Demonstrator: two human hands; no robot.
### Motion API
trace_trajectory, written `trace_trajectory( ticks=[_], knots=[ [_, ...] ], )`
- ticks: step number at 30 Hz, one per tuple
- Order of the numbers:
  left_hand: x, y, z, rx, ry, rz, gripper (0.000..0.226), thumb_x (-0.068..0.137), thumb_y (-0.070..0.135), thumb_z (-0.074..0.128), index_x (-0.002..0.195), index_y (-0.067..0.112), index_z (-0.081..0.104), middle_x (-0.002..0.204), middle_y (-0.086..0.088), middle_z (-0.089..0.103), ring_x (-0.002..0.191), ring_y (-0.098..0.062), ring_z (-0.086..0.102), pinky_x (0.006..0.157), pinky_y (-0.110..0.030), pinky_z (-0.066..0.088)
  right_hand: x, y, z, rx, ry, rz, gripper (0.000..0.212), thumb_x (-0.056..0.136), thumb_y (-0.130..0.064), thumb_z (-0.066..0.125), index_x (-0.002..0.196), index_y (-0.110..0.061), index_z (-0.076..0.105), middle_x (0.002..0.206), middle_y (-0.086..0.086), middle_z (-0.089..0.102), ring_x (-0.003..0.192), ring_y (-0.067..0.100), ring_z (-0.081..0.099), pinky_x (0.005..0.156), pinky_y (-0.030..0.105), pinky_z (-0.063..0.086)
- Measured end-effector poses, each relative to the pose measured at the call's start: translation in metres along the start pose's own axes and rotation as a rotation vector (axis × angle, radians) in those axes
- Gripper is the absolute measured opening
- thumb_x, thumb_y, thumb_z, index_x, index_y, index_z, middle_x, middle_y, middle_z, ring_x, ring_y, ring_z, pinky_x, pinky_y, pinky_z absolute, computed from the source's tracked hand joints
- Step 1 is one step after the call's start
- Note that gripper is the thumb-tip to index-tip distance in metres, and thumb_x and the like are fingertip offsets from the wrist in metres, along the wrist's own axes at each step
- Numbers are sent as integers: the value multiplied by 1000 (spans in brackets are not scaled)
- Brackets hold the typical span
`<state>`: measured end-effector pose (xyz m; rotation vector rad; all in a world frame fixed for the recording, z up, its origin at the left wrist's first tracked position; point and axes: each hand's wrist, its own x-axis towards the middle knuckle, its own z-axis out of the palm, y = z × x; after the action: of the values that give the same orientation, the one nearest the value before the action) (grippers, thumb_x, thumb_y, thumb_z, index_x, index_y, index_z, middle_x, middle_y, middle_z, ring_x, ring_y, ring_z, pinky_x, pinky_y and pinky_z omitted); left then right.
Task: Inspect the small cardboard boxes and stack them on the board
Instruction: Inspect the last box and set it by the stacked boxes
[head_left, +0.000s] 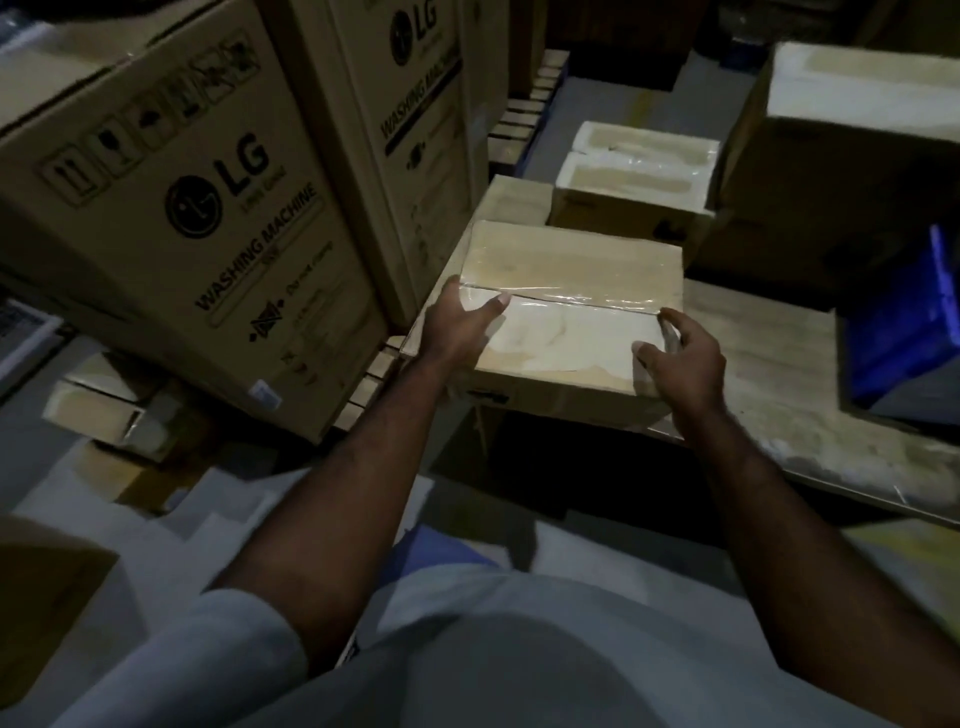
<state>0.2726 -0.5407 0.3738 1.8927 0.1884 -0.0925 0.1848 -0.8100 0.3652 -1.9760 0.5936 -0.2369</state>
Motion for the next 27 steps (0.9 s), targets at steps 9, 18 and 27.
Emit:
trace_trajectory(
  ticks=[9,18,27],
  knots=[
    [111,-9,55,165,-215,6,74,71,66,74,131,25,60,120,5,71,109,-18,68,96,-34,56,58,19,23,27,105,189,61,91,-14,80,148,-17,58,151,7,57,133,27,57,99,24,43],
    [164,-10,93,220,-431,37,68,82,50,78,138,24,52,124,3,68,111,-21,65,93,-30,52,99,21,24,-30,211,274,63,90,-9,80,147,-21,58,149,12,58,131,27,58,108,41,51],
    [157,-21,103,296,-527,53,95,85,38,82,159,25,25,139,0,57,124,-23,56,96,-25,43,109,37,5,-57,150,225,66,87,-10,83,147,-16,57,145,11,62,132,25,59,110,42,51]
  ],
)
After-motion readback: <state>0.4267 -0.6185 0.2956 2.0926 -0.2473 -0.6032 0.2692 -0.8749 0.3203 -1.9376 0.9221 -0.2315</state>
